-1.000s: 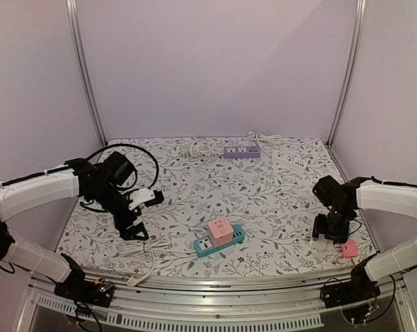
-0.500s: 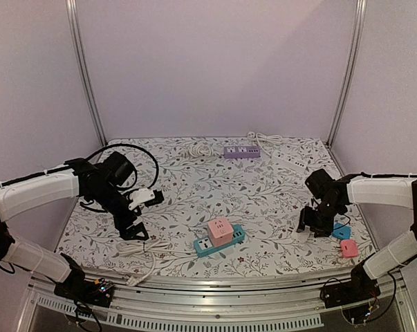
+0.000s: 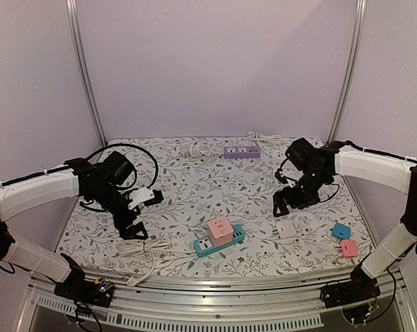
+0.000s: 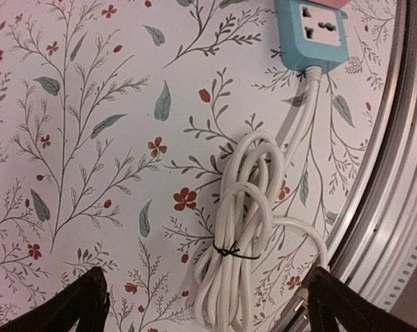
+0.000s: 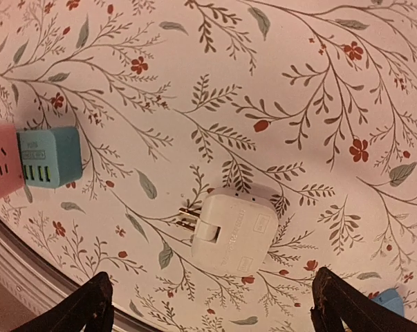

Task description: Insert the plug

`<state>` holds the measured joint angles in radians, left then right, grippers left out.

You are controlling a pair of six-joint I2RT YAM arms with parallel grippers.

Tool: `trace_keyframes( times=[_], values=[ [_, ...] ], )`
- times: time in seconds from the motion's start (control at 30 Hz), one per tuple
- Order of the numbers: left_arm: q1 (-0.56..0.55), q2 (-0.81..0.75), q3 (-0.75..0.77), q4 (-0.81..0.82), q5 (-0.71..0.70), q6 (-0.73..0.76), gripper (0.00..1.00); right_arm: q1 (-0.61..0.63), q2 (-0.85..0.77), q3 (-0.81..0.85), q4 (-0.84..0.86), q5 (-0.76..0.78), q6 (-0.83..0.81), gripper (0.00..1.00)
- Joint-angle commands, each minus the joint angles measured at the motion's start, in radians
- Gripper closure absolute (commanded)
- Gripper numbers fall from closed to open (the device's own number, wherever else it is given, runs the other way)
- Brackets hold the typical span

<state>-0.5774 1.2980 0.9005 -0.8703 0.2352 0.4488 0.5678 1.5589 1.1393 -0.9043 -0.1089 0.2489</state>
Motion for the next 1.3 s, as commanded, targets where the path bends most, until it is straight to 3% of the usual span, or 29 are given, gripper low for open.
trace_keyframes(
  times=[0.0,0.13,0.2,0.47,0.73,0.93,1.1,1.27],
  values=[
    [0.016,-0.012,0.014,-0.002,-0.003,0.017,0.00,0.006,-0.019,0.006,-0.176,-0.013,-0.706,0.01],
    [0.017,-0.047,0.002,-0.010,-0.011,0.022,0.01,0.000,-0.097,-0.116,-0.007,-0.061,-1.192,0.01],
    [0.019,-0.063,-0.007,-0.013,-0.016,0.024,0.00,0.000,-0.079,-0.098,0.020,-0.070,-1.329,0.01],
    [0.036,-0.082,-0.018,-0.025,-0.024,0.027,0.00,-0.013,0.162,0.006,-0.046,-0.038,-1.477,0.01],
    [0.045,-0.064,-0.011,-0.024,-0.022,0.027,0.00,-0.031,0.265,0.005,-0.008,-0.042,-1.465,0.01],
    [0.048,-0.060,-0.005,-0.028,-0.025,0.027,0.01,-0.031,0.277,-0.028,0.023,-0.014,-1.451,0.17],
    [0.048,-0.056,-0.001,-0.026,-0.022,0.027,0.01,-0.026,0.240,-0.051,0.063,-0.033,-1.438,0.52],
    [0.055,-0.061,0.009,-0.035,-0.018,0.029,0.00,0.005,0.170,-0.085,0.129,-0.034,-1.423,0.69]
  ],
)
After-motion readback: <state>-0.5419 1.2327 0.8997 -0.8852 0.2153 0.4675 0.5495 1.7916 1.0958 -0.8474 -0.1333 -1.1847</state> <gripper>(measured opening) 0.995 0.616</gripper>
